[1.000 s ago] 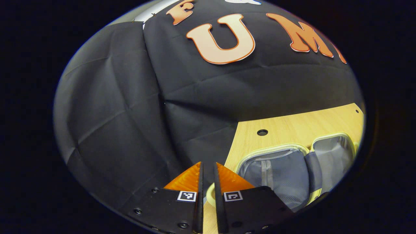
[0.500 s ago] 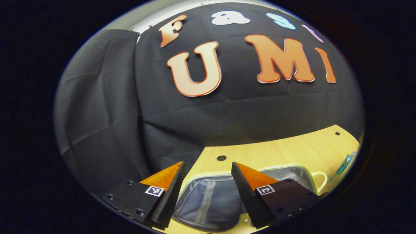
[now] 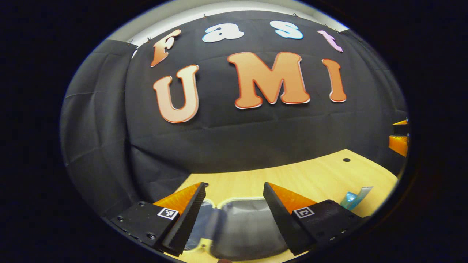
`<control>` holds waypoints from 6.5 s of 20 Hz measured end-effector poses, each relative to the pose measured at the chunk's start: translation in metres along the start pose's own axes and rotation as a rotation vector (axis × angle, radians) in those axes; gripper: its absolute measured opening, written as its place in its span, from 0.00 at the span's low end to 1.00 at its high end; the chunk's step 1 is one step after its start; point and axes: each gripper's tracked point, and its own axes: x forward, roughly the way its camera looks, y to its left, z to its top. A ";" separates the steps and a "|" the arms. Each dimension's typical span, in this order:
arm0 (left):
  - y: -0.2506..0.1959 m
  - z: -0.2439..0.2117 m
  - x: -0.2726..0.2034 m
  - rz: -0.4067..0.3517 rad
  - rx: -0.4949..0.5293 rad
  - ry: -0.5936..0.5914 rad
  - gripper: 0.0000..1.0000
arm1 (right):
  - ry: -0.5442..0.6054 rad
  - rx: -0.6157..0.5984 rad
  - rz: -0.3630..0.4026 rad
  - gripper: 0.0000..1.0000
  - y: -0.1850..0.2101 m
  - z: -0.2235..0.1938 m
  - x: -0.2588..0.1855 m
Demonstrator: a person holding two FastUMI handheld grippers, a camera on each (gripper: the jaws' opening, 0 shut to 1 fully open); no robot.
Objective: First open the suitcase, pack the skin care products into it, and then close the suitcase.
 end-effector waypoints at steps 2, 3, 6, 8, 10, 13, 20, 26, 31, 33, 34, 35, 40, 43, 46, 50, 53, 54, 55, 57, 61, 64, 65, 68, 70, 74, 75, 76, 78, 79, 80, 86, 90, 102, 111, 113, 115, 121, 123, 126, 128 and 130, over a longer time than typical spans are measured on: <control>-0.038 -0.010 -0.007 -0.044 -0.010 0.008 0.98 | 0.003 -0.004 0.030 0.95 -0.001 -0.007 0.003; -0.057 -0.013 -0.010 -0.068 -0.011 0.006 0.98 | -0.001 -0.007 0.042 0.95 -0.001 -0.009 0.004; -0.113 -0.029 -0.017 -0.142 0.005 -0.003 0.98 | -0.002 -0.018 0.068 0.95 -0.005 -0.024 0.005; -0.145 -0.042 -0.019 -0.197 0.013 -0.003 0.98 | 0.002 -0.018 0.073 0.95 -0.008 -0.036 0.003; -0.177 -0.056 -0.018 -0.248 0.013 0.002 0.98 | 0.009 -0.023 0.075 0.95 -0.010 -0.048 -0.001; -0.209 -0.075 -0.014 -0.299 0.011 0.024 0.98 | 0.026 -0.036 0.089 0.95 -0.012 -0.065 -0.004; -0.262 -0.126 0.006 -0.377 -0.012 0.087 0.99 | 0.051 -0.015 0.124 0.94 -0.010 -0.095 0.007; -0.297 -0.173 0.030 -0.438 -0.033 0.172 0.90 | 0.106 -0.016 0.136 0.95 -0.012 -0.134 0.014; -0.307 -0.177 0.038 -0.462 0.015 0.194 0.43 | 0.157 -0.017 0.131 0.95 -0.014 -0.170 0.022; -0.308 -0.177 0.035 -0.463 0.025 0.213 0.39 | 0.210 0.024 0.149 0.95 -0.009 -0.187 0.024; -0.305 -0.174 0.033 -0.454 0.018 0.214 0.41 | 0.224 0.037 0.157 0.95 -0.007 -0.192 0.025; -0.301 -0.165 0.030 -0.449 0.012 0.199 0.41 | 0.232 0.036 0.158 0.95 -0.004 -0.195 0.027; -0.273 -0.121 0.012 -0.400 0.041 0.157 0.40 | 0.275 0.016 0.203 0.95 0.008 -0.208 0.035; -0.249 -0.096 0.000 -0.352 -0.004 0.161 0.41 | 0.330 0.021 0.260 0.92 0.021 -0.222 0.038; -0.220 -0.068 -0.013 -0.298 -0.008 0.147 0.43 | 0.370 0.066 0.282 0.83 0.029 -0.231 0.048; -0.184 -0.046 -0.029 -0.235 0.011 0.125 0.40 | 0.420 0.146 0.285 0.50 0.034 -0.236 0.052; -0.162 -0.041 -0.039 -0.194 0.010 0.122 0.42 | 0.431 0.167 0.292 0.34 0.039 -0.231 0.057; -0.155 -0.038 -0.041 -0.186 0.002 0.121 0.41 | 0.422 0.170 0.294 0.33 0.041 -0.224 0.055; -0.148 -0.035 -0.043 -0.180 0.002 0.119 0.41 | 0.407 0.175 0.296 0.33 0.042 -0.213 0.051; -0.132 -0.026 -0.045 -0.167 0.000 0.109 0.41 | 0.374 0.171 0.307 0.33 0.047 -0.189 0.043; -0.099 -0.013 -0.049 -0.146 -0.002 0.086 0.41 | 0.288 0.161 0.315 0.33 0.055 -0.133 0.031; -0.071 -0.004 -0.048 -0.141 -0.005 0.067 0.41 | 0.242 0.171 0.313 0.33 0.066 -0.098 0.029; -0.063 -0.002 -0.046 -0.141 -0.007 0.063 0.40 | 0.226 0.183 0.311 0.33 0.071 -0.087 0.028; -0.036 0.009 -0.041 -0.141 -0.003 0.044 0.42 | 0.191 0.194 0.303 0.33 0.083 -0.059 0.027; -0.019 0.012 -0.037 -0.146 -0.003 0.038 0.40 | 0.170 0.175 0.305 0.32 0.096 -0.044 0.027; 0.008 0.000 -0.023 -0.168 -0.005 0.070 0.41 | 0.168 0.166 0.320 0.33 0.129 -0.034 0.032; 0.012 -0.008 -0.018 -0.178 -0.010 0.089 0.41 | 0.175 0.166 0.327 0.33 0.138 -0.034 0.034; 0.015 -0.015 -0.014 -0.187 -0.019 0.109 0.41 | 0.183 0.167 0.331 0.33 0.146 -0.036 0.034; 0.017 -0.033 -0.005 -0.214 -0.048 0.143 0.41 | 0.205 0.164 0.339 0.33 0.164 -0.040 0.037; 0.018 -0.047 0.003 -0.232 -0.062 0.174 0.41 | 0.212 0.169 0.342 0.33 0.172 -0.041 0.038; 0.019 -0.060 0.009 -0.244 -0.073 0.210 0.42 | 0.224 0.175 0.346 0.33 0.181 -0.043 0.038; 0.020 -0.120 0.035 -0.355 -0.102 0.383 0.41 | 0.265 0.213 0.324 0.33 0.221 -0.060 0.044; 0.008 -0.153 0.045 -0.407 -0.149 0.505 0.41 | 0.295 0.228 0.299 0.33 0.231 -0.069 0.046; -0.012 -0.204 0.049 -0.409 -0.140 0.804 0.41 | 0.364 0.265 0.262 0.33 0.238 -0.090 0.054; -0.012 -0.215 0.054 -0.348 -0.191 0.853 0.50 | 0.435 0.281 0.313 0.33 0.253 -0.104 0.058; -0.004 -0.206 0.053 -0.346 -0.181 0.804 0.63 | 0.456 0.295 0.329 0.33 0.259 -0.107 0.062; 0.009 -0.188 0.047 -0.330 -0.196 0.735 0.76 | 0.481 0.312 0.354 0.33 0.271 -0.112 0.065; 0.078 -0.132 0.037 -0.229 -0.219 0.514 0.92 | 0.603 0.320 0.415 0.33 0.305 -0.141 0.071; 0.109 -0.119 0.036 -0.172 -0.207 0.464 0.94 | 0.630 0.318 0.423 0.33 0.316 -0.148 0.075; 0.158 -0.107 0.031 -0.082 -0.219 0.422 0.91 | 0.695 0.305 0.427 0.33 0.330 -0.162 0.077; 0.191 -0.103 0.025 -0.015 -0.227 0.410 0.95 | 0.754 0.303 0.429 0.33 0.336 -0.172 0.075; 0.227 -0.107 0.022 0.052 -0.230 0.400 0.95 | 0.793 0.297 0.423 0.33 0.341 -0.181 0.076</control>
